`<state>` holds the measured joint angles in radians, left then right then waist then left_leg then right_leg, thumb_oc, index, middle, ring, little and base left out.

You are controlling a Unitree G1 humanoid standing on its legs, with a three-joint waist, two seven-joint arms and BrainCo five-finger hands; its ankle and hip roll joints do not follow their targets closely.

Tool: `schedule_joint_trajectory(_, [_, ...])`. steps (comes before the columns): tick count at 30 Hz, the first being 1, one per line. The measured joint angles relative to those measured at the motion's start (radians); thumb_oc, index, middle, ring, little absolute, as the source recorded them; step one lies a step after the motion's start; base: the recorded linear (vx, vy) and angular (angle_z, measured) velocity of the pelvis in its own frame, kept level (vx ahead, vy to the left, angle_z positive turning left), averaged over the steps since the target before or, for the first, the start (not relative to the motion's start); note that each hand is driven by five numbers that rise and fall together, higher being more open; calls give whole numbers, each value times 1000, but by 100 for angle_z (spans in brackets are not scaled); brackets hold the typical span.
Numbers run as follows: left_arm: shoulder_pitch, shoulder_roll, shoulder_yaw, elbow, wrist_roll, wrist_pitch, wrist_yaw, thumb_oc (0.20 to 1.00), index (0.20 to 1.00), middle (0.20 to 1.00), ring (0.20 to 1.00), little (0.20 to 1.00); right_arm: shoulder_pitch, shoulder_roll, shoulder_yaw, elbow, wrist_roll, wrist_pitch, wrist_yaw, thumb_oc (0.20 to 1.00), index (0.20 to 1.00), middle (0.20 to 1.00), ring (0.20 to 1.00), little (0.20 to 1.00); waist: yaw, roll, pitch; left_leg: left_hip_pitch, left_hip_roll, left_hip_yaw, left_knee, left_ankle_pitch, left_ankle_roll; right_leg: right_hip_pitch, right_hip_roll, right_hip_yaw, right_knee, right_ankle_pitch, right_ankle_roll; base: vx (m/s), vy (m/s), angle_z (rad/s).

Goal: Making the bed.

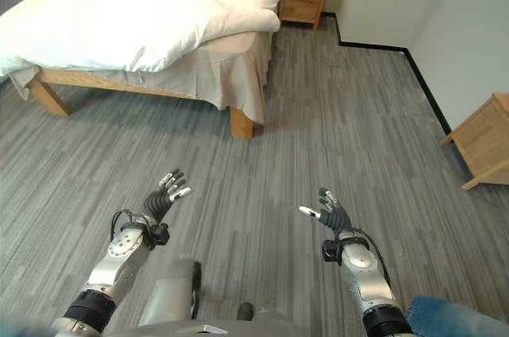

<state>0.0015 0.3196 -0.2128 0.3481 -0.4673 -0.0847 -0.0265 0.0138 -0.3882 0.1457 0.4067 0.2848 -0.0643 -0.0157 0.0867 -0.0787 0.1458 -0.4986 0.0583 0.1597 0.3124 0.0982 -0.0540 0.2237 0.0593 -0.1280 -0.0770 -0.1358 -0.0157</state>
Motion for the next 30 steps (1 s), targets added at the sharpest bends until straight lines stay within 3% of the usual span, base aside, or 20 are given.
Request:
schedule_joint_trajectory(1, [26, 0, 19, 0, 1, 0, -5, 1000, 1000, 1000, 1000, 1000, -9, -12, 30, 4, -2, 0, 6, 1000, 1000, 1000, 1000, 1000, 21, 22, -10, 78, -38, -48, -284, -5, -8, 62, 12, 26, -21, -18, 4, 236, 5, -59])
schedule_joint_trajectory(4, [51, -3, 25, -2, 3, 0, -9, 1000, 1000, 1000, 1000, 1000, -9, -20, 61, 3, -4, -5, 15, 1000, 1000, 1000, 1000, 1000, 54, 44, -26, 118, -110, -11, -323, 13, 23, 156, 13, 47, -21, -63, 47, 704, 27, -44])
schedule_joint_trajectory(5, [76, -1, 29, -9, 10, 3, -17, 1000, 1000, 1000, 1000, 1000, -11, -24, 81, 7, -11, 6, 22, 1000, 1000, 1000, 1000, 1000, 54, 37, -37, 174, -113, 113, -295, -17, 26, 198, 19, 57, -11, -75, 65, 915, 132, -34])
schedule_joint_trajectory(6, [114, 0, 64, -29, 10, 5, -23, 1000, 1000, 1000, 1000, 1000, -17, -8, 99, -4, -11, 10, 27, 1000, 1000, 1000, 1000, 1000, 54, 45, -68, 241, -91, 210, -267, -14, 144, 227, 27, 83, 73, -94, 82, 673, 126, -38])
schedule_joint_trajectory(8, [123, 8, 72, -36, 10, 7, -24, 1000, 1000, 1000, 1000, 1000, -3, 23, 106, -5, -12, 9, 30, 1000, 1000, 1000, 1000, 1000, 61, 4, -97, 290, -100, 195, -278, -8, 155, 160, -10, 78, 293, -104, 96, 611, 166, -62])
schedule_joint_trajectory(9, [131, 12, 63, -51, 10, 4, -30, 1000, 1000, 1000, 1000, 1000, 4, 58, 105, -4, -13, 3, 45, 1000, 1000, 1000, 1000, 1000, 107, -27, -126, 352, -124, 202, -302, 3, 214, 58, -58, 62, 564, -77, 175, 584, 182, -64])
schedule_joint_trajectory(10, [98, 25, 51, -38, 10, 9, -29, 1000, 1000, 1000, 1000, 1000, 10, 69, 110, -10, -12, 0, 43, 1000, 1000, 1000, 1000, 1000, 94, -47, -128, 369, -153, 183, -278, -31, 230, -13, -85, 31, 744, 84, 208, 550, 207, -6])
schedule_joint_trajectory(11, [55, 30, 23, -37, 11, 16, -28, 1000, 1000, 1000, 1000, 1000, 11, 75, 102, -10, -12, 0, 44, 1000, 1000, 1000, 1000, 1000, 61, -54, -116, 396, -178, 134, -276, -52, 241, -94, -126, 0, 913, 294, 194, 537, 103, 117])
schedule_joint_trajectory(13, [-32, -15, -19, -54, 11, 20, -36, 1000, 1000, 1000, 1000, 1000, 2, 78, 93, -27, -20, 12, 50, 1000, 1000, 1000, 1000, 1000, 23, -7, -84, 500, -195, 30, -286, -118, 247, -310, -175, -28, 1153, 127, 134, 570, 38, 124])
schedule_joint_trajectory(14, [-54, -29, -13, -55, 10, 16, -36, 1000, 1000, 1000, 1000, 1000, -10, 70, 97, -35, -37, 9, 50, 1000, 1000, 1000, 1000, 1000, -7, 52, -40, 528, -164, -11, -274, -113, 235, -362, -171, -38, 1171, 48, 59, 430, -136, 117])
schedule_joint_trajectory(16, [-65, -26, -18, -83, 12, 17, -55, 1000, 1000, 1000, 1000, 1000, -5, 42, 124, -55, -52, 26, 66, 1000, 1000, 1000, 1000, 1000, -32, 100, -38, 598, -140, -86, -290, -146, 232, -496, -187, -23, 1077, 6, 109, 720, -287, 141])
schedule_joint_trajectory(17, [-94, 0, -18, -97, 12, 13, -59, 1000, 1000, 1000, 1000, 1000, -9, 31, 112, -75, -51, 15, 69, 1000, 1000, 1000, 1000, 1000, -50, 98, -27, 639, -130, -183, -292, -183, 185, -528, -228, -15, 755, -8, 119, 610, -282, 147])
schedule_joint_trajectory(20, [-77, 36, -23, -113, 10, 3, -63, 1000, 1000, 1000, 1000, 1000, 71, 25, 82, -90, -50, 1, 68, 1000, 1000, 1000, 1000, 1000, -57, 58, -38, 685, -133, -268, -277, -256, 148, -520, -244, 99, 221, 57, 186, 525, -289, 125])
schedule_joint_trajectory(21, [-52, 44, -13, -118, 9, -6, -68, 1000, 1000, 1000, 1000, 1000, 77, 21, 84, -68, -51, 3, 75, 1000, 1000, 1000, 1000, 1000, -65, 40, -43, 723, -122, -296, -295, -269, 134, -522, -227, 165, 153, 99, 179, 473, -439, 140])
schedule_joint_trajectory(22, [-48, 52, -20, -68, 8, -10, -68, 1000, 1000, 1000, 1000, 1000, 92, 12, 71, -42, -51, 14, 69, 1000, 1000, 1000, 1000, 1000, -77, 29, -61, 750, -86, -372, -307, -295, 108, -498, -181, 288, 98, 134, 213, 366, -355, 168])
schedule_joint_trajectory(23, [-60, 61, -41, -53, 8, -4, -69, 1000, 1000, 1000, 1000, 1000, 94, 10, 55, -33, -50, 29, 65, 1000, 1000, 1000, 1000, 1000, -86, -6, -63, 754, -88, -428, -281, -306, 90, -487, -182, 274, 178, 135, 206, 345, -354, 204])
schedule_joint_trajectory(24, [-65, 68, -64, -56, 8, -3, -74, 1000, 1000, 1000, 1000, 1000, 94, 4, 44, -32, -50, 35, 61, 1000, 1000, 1000, 1000, 1000, -89, -46, -69, 754, -104, -447, -232, -330, 58, -454, -190, 279, 181, 211, 178, 174, -219, 162])
schedule_joint_trajectory(26, [-23, 24, -86, -33, -7, 0, -96, 1000, 1000, 1000, 1000, 1000, 29, -31, -7, -4, -48, 31, 44, 1000, 1000, 1000, 1000, 1000, -53, -13, -80, 697, -31, -363, -94, -317, 20, -406, -143, 190, 210, 197, 108, 232, -354, 120])
schedule_joint_trajectory(28, [-22, 10, -101, -27, -68, 9, -120, 1000, 1000, 1000, 1000, 1000, -6, -72, -32, -32, -46, 30, 41, 1000, 1000, 1000, 1000, 1000, -61, -14, -79, 539, -11, -301, 148, -266, -17, -354, -150, 99, 145, 215, 71, 210, -219, 112])
schedule_joint_trajectory(30, [9, 21, -105, -38, -135, 19, -154, 1000, 1000, 1000, 1000, 1000, -109, -100, -77, -43, -40, -9, 15, 1000, 1000, 1000, 1000, 1000, -47, -45, -65, 476, 5, -147, 100, -266, -16, -264, -153, 56, 34, 219, 37, 222, -138, 67])
